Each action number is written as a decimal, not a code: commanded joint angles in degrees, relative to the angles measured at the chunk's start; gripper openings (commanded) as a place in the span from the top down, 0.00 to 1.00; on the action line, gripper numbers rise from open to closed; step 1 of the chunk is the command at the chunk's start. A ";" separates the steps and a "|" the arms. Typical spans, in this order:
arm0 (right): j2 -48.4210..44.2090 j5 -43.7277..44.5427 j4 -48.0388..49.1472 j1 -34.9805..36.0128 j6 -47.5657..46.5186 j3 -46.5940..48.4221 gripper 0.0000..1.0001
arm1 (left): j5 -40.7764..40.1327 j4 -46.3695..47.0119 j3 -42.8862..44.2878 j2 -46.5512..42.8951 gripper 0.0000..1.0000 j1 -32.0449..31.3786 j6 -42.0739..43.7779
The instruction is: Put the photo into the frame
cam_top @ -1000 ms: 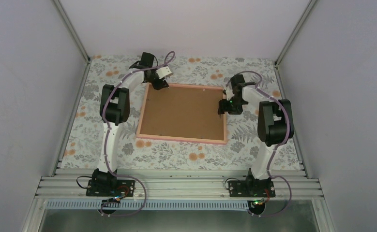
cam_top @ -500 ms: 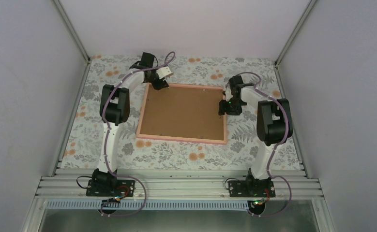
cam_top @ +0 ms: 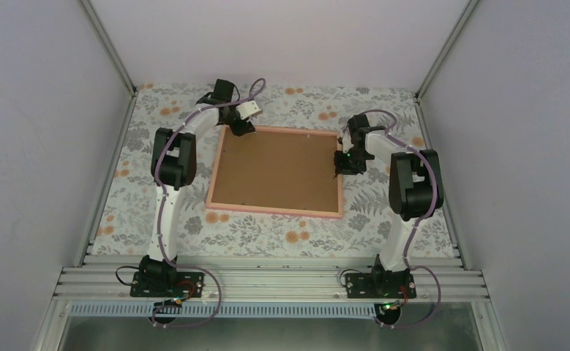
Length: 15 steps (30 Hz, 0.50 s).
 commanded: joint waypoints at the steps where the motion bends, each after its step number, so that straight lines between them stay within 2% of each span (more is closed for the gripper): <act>1: -0.05 -3.35 -3.64 0.61 -3.71 0.76 0.74 | -3.51 -2.18 -0.43 1.79 0.46 -0.34 0.71; 3: -0.62 -4.22 -3.86 0.65 -3.72 0.79 0.65 | -3.45 -2.18 -0.38 1.79 0.46 -0.29 0.68; 5: -0.79 -4.44 -3.93 0.65 -3.36 0.70 0.61 | -3.36 -2.10 -0.48 1.83 0.46 -0.36 0.63; 8: -0.56 -4.84 -3.93 0.67 -3.07 0.27 0.59 | -3.28 -1.99 -0.60 1.88 0.46 -0.60 0.62; 12: -0.45 -3.31 -3.27 0.72 -2.92 -2.05 0.65 | -3.42 -1.92 -0.64 1.79 0.46 -0.63 0.67; 15: -0.08 -1.02 -3.03 0.56 -3.20 -3.78 0.74 | -3.60 -1.77 -0.64 1.75 0.46 -0.63 0.67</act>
